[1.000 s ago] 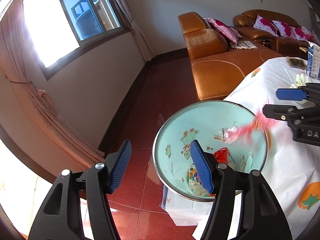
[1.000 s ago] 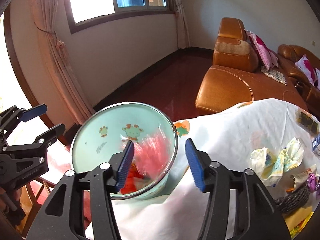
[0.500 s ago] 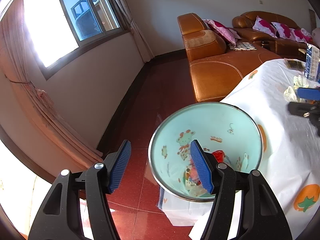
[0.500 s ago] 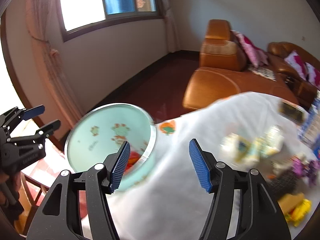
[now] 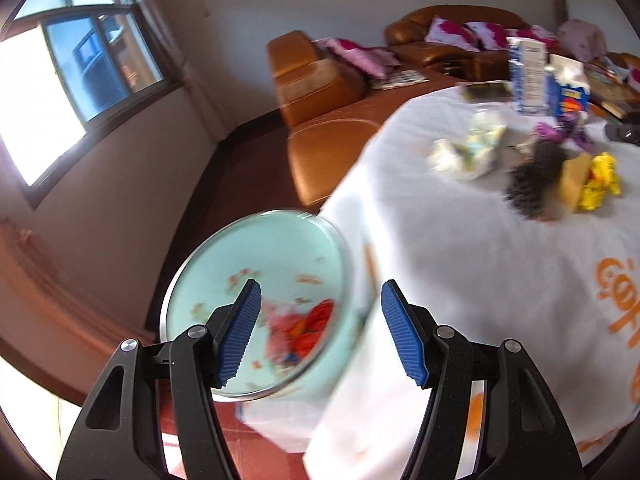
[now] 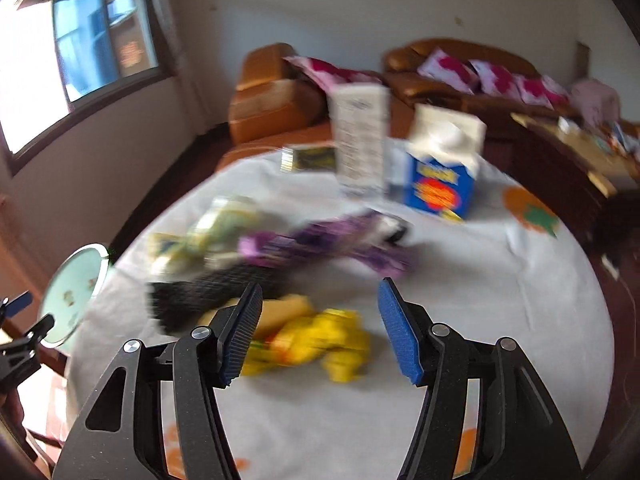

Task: Collect trash
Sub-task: 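Grasp the yellow wrapper with the right tool while the left tool grasps the black mesh net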

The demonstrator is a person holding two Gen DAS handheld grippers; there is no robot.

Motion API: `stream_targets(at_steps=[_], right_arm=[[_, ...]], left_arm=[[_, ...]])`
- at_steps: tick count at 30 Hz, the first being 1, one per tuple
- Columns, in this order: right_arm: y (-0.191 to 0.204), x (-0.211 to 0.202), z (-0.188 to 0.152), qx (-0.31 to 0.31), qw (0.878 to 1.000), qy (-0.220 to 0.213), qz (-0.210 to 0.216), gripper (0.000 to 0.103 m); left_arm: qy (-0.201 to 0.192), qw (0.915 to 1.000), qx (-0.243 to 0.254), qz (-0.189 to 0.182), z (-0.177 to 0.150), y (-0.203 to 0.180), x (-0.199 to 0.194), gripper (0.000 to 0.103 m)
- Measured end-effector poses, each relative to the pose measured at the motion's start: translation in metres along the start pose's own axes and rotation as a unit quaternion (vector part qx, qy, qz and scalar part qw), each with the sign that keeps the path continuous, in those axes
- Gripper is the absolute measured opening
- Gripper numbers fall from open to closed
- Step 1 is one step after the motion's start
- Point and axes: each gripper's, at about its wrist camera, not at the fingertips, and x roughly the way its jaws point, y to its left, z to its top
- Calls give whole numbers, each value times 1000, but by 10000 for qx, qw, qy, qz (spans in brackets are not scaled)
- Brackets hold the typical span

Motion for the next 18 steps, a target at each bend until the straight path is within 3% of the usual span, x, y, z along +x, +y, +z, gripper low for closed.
stream_targets(at_steps=[7,9,18], right_arm=[[-23,31,-15,138,9973,635,346,45],[-22,32,-18,109,9960,726,508,36],[-30,15,-28,155,9942,700,804,28]], left_arm=[[-128,9996,57,-259,23,-42,-2,63],[-150,9993,90,-336,27,-53,-3,63],[-262,9976,219,-601,52,-97,1,63]])
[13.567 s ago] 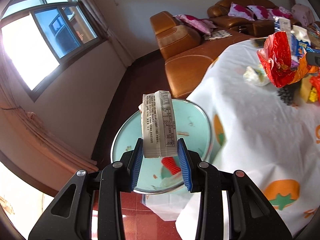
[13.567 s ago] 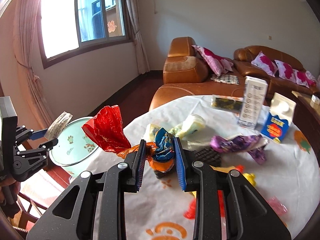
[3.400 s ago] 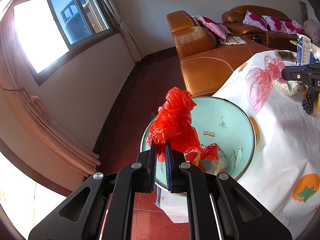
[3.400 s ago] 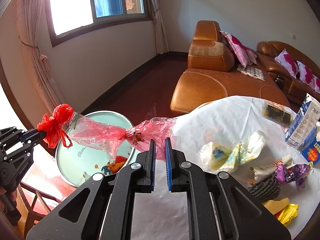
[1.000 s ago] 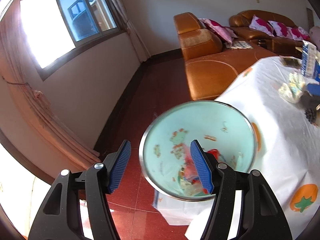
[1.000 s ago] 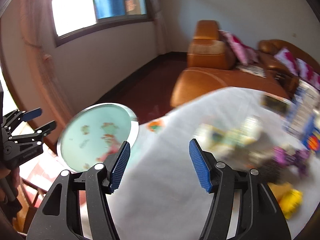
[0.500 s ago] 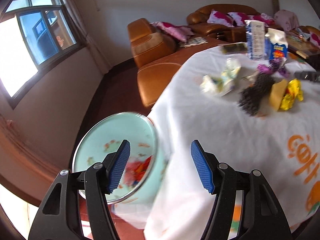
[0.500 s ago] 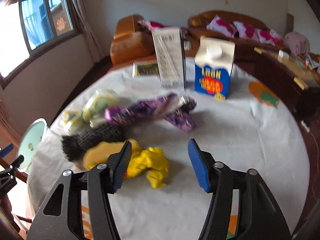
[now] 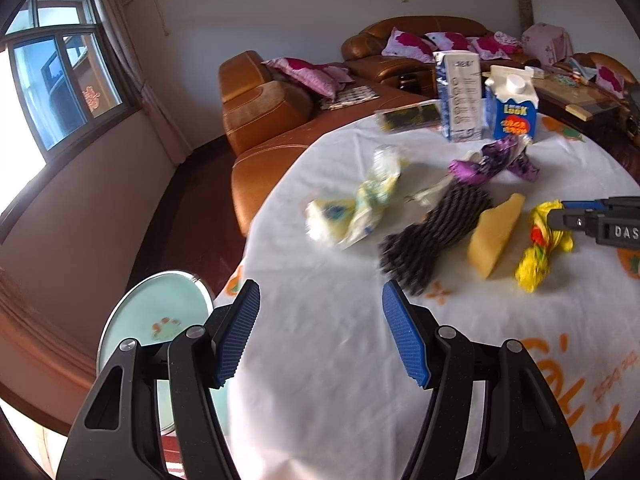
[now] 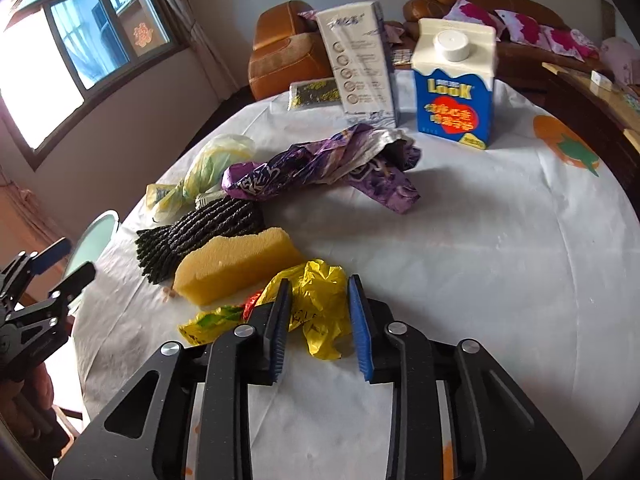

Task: Collect trash
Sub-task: 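Grasp the yellow wrapper with the right tool while the left tool grasps the black mesh net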

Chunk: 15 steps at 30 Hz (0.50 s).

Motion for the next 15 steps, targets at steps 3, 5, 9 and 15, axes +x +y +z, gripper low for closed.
stream_targets(at_steps=[3,5,9,15], right_arm=[[-7,-17,-5,129,9997,-207,33,28],[-15,-30,-9,259,9990,-362,19,28],[-37,-46,-21,482,9976,-495,-73,28],[-57,-54,-36,660,9965,-488,-131,28]], left_arm=[[-13,10000,62,-72,5,-13,3,63],[-11,9999,126,-100,9,-23,6,63],[45,9997,156,-193,16,-37,17,63],[355,9986,144,-375,21,-53,50,57]])
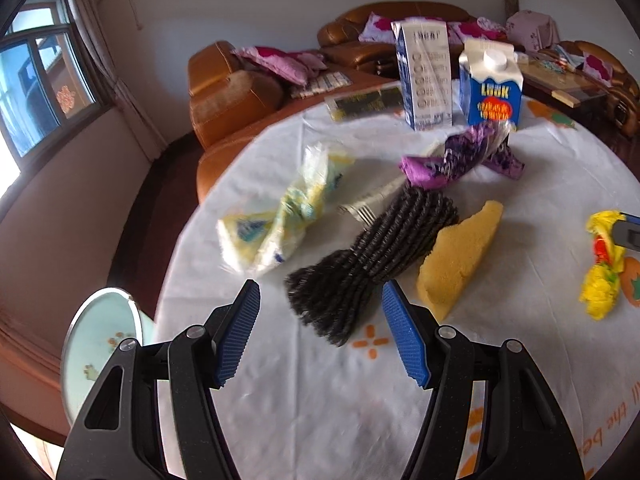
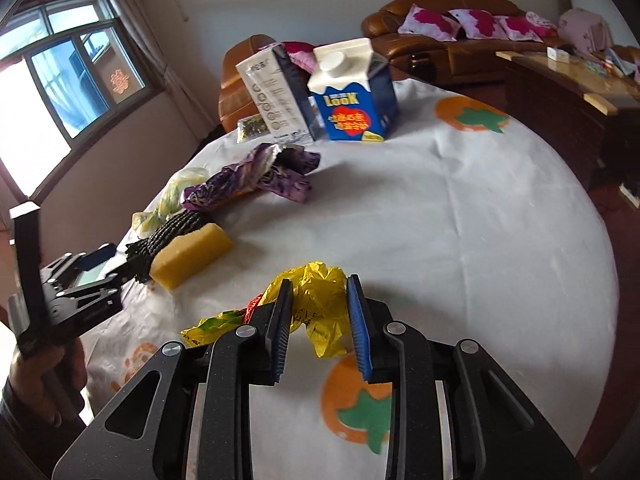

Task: Collect trash
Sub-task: 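Grasp the yellow wrapper with the right tool while the left tool grasps the black mesh net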

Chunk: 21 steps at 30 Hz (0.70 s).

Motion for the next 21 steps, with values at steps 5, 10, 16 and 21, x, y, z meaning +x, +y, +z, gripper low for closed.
stream_targets(at_steps=[5,10,16,21], right_arm=[[0,-3,-3,5,10000,-56,52,28],[7,-7,-3,5,9999,-117,98,28],[17,-12,0,-23,9997,-214,110,28],[35,-13,7,-128,9993,-317,146,28]], left_arm=[[127,9996,43,-228,-3,-1,6,24],[-1,9997,54,-223,-7,12,-12,9],[-207,9997,52,-99,-19,34,-41,8],[-332,9994,-47,18,-27,56,-62,8]])
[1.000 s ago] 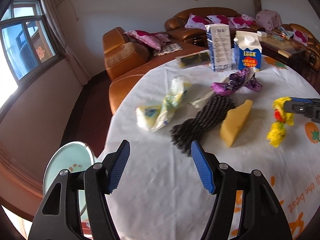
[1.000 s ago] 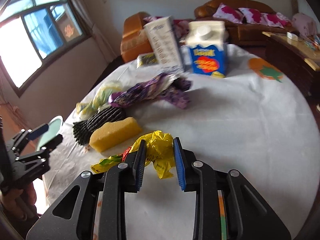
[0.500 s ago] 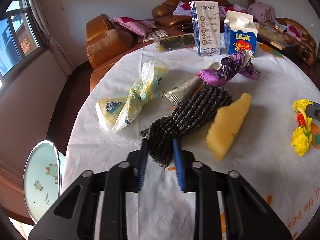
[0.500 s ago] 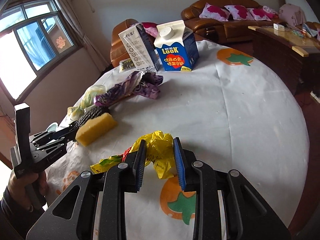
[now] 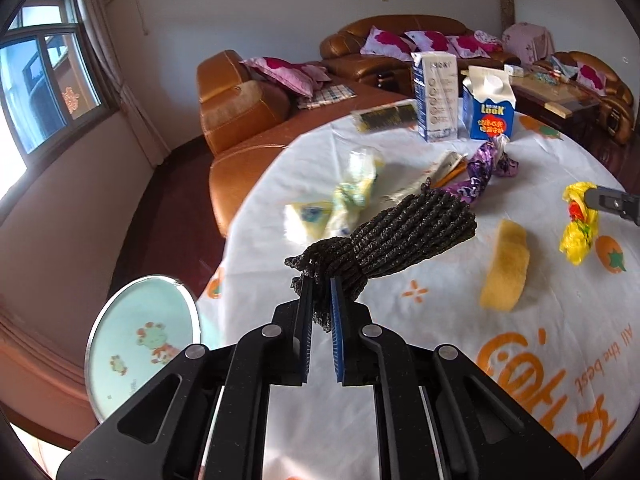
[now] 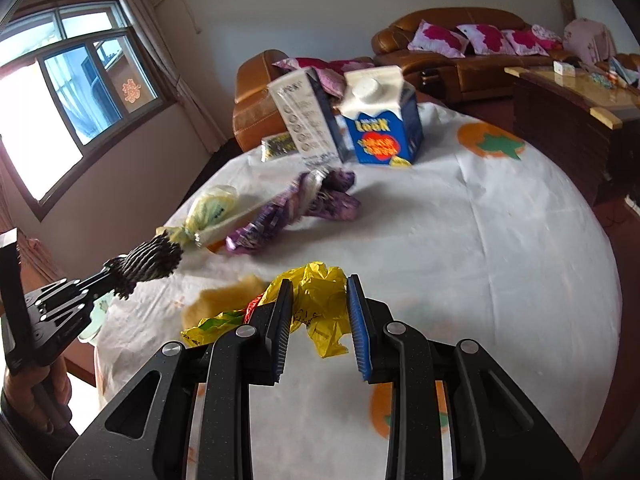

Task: Collect trash
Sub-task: 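Carry the yellow wrapper and black mesh net over the teal bin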

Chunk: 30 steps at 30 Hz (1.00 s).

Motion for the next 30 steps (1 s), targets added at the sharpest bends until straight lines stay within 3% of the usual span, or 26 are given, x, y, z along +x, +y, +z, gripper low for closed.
stream_targets(at_steps=[30], right_arm=[[165,67,35,-1014,9923,37,704,28]], left_arm=[[89,9902,-730,1184,-54,144,-43,8]])
